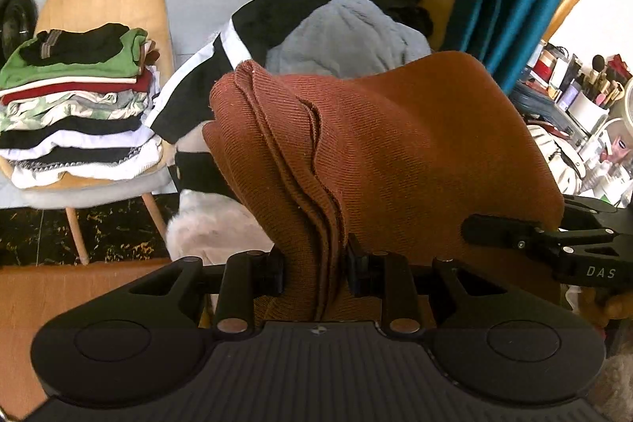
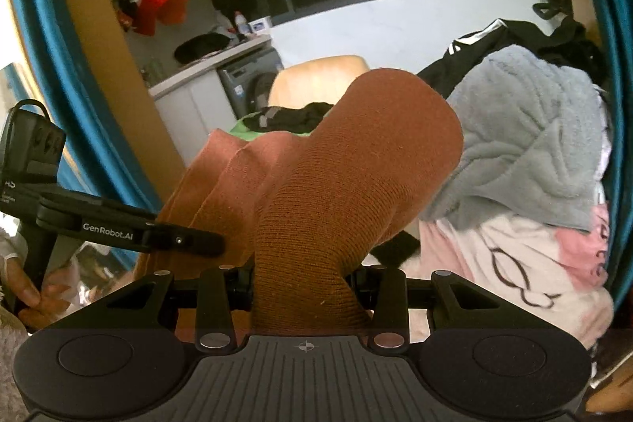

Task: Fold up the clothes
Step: 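Carry the held sweater with both tools toward the wooden chair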

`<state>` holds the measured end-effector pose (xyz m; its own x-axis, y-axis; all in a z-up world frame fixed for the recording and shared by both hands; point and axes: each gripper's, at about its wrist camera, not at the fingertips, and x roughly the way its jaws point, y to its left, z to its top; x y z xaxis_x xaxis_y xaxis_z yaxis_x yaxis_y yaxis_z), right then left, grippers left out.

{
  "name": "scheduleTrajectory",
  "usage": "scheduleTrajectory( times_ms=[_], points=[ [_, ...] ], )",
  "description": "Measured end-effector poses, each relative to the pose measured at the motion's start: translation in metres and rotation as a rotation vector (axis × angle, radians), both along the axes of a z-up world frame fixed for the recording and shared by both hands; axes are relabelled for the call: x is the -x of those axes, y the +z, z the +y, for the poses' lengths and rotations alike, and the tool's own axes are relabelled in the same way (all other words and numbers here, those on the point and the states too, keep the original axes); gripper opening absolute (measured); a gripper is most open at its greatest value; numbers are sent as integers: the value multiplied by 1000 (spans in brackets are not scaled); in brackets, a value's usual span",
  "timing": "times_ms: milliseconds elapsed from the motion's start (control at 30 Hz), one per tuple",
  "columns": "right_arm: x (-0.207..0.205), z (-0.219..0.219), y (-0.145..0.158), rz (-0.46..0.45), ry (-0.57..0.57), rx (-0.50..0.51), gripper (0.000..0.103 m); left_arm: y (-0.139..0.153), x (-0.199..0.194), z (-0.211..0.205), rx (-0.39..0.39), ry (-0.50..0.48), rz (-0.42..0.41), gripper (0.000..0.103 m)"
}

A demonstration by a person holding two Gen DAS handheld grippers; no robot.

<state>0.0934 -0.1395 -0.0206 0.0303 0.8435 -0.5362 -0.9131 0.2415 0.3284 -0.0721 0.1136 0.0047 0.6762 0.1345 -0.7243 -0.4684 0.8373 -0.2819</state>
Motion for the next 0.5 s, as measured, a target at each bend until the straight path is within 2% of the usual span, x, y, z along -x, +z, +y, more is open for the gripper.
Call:
scheduleTrajectory(
  times_ms=[200,500],
  points=[
    [31,105,-8,-4,-97,29,35,-31,14,102,21,-96,-3,28],
    [85,267,-7,27,-186,45,35,-33,49,256,16,-197,38,28]
  ],
)
